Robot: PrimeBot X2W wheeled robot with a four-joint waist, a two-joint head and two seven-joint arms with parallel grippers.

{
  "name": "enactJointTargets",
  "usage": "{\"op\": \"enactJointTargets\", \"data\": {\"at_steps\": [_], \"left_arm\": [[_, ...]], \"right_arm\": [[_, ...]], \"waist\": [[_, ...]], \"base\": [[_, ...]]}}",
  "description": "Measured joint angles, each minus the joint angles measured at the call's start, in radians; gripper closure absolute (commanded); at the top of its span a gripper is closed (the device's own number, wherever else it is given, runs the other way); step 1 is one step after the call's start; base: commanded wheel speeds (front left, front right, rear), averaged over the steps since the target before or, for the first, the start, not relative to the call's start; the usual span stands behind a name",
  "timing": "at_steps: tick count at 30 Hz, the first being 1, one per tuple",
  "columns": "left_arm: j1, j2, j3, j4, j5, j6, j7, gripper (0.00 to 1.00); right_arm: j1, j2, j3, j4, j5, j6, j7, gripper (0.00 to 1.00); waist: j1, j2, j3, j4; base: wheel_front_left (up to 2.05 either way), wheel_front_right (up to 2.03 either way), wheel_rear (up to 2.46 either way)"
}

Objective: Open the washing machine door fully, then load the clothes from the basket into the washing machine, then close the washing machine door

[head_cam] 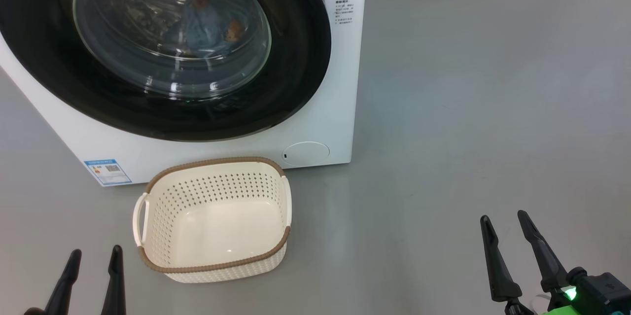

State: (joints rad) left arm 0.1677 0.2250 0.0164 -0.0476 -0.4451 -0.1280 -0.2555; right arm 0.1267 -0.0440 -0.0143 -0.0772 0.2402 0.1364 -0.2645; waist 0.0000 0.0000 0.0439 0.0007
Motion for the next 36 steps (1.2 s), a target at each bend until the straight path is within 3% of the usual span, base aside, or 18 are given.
{"op": "enactJointTargets", "data": {"at_steps": [25, 33, 34, 36], "left_arm": [[0.023, -0.029, -0.021, 0.028, 0.043, 0.0, 0.0, 0.0], [0.024, -0.009, -0.043, 0.027, 0.044, 0.0, 0.0, 0.0], [0.024, -0.009, -0.045, 0.032, 0.044, 0.0, 0.0, 1.0], [0.025, -0.029, -0.052, 0.058, 0.044, 0.0, 0.001, 1.0]], "right_arm": [[0.018, 0.003, -0.039, 0.044, 0.016, 0.0, 0.0, 0.0], [0.018, 0.003, -0.038, 0.046, 0.022, 0.0, 0.0, 0.0], [0.018, 0.004, -0.037, 0.053, 0.024, 0.0, 0.0, 1.0], [0.019, 0.007, -0.034, 0.082, 0.024, 0.0, 0.0, 1.0]], "waist": [[0.0, 0.0, -0.067, 0.036], [0.0, 0.0, -0.056, 0.051], [0.0, 0.0, -0.055, 0.051], [0.0, 0.0, -0.055, 0.051]], "base": [[0.0, 0.0, 0.0], [0.0, 0.0, 0.0], [0.0, 0.0, 0.0], [0.0, 0.0, 0.0]]}}
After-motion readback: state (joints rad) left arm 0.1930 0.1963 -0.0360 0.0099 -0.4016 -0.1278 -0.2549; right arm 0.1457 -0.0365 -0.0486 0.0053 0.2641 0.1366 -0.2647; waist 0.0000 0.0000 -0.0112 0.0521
